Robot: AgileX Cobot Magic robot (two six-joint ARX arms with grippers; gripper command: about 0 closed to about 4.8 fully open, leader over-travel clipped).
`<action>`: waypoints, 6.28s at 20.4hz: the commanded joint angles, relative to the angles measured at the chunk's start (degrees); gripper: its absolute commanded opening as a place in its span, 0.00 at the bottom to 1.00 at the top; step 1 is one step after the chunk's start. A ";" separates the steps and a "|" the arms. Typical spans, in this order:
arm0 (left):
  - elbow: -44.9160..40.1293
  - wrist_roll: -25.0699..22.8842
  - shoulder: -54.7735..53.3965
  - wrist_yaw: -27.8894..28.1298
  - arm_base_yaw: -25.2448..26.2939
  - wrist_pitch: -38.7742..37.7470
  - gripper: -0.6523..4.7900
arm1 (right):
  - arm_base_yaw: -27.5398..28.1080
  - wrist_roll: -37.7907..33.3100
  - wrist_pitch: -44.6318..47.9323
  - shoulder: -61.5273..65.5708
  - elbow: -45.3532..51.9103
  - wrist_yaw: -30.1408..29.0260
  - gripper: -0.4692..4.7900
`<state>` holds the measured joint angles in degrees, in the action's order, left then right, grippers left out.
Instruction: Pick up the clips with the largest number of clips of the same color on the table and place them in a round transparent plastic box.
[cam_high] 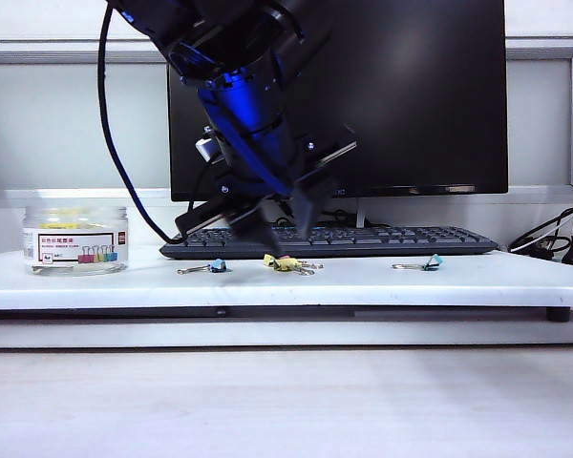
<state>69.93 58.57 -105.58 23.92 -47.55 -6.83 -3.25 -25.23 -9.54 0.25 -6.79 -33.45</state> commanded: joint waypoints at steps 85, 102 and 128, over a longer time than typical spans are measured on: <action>5.20 -17.73 -12.96 6.97 -0.09 -8.76 0.63 | -0.11 -0.24 2.58 -0.13 -0.24 0.52 0.21; 5.22 -23.17 -12.94 8.11 -0.13 -10.36 0.49 | -0.11 -0.24 2.60 -0.13 -0.24 0.50 0.21; 13.40 -36.11 -7.21 14.86 0.04 -13.40 0.40 | -0.11 -0.26 2.54 -0.13 -0.24 0.48 0.21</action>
<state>83.05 23.81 -113.51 38.13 -47.57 -20.36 -3.31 -25.45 -8.01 0.25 -6.79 -33.01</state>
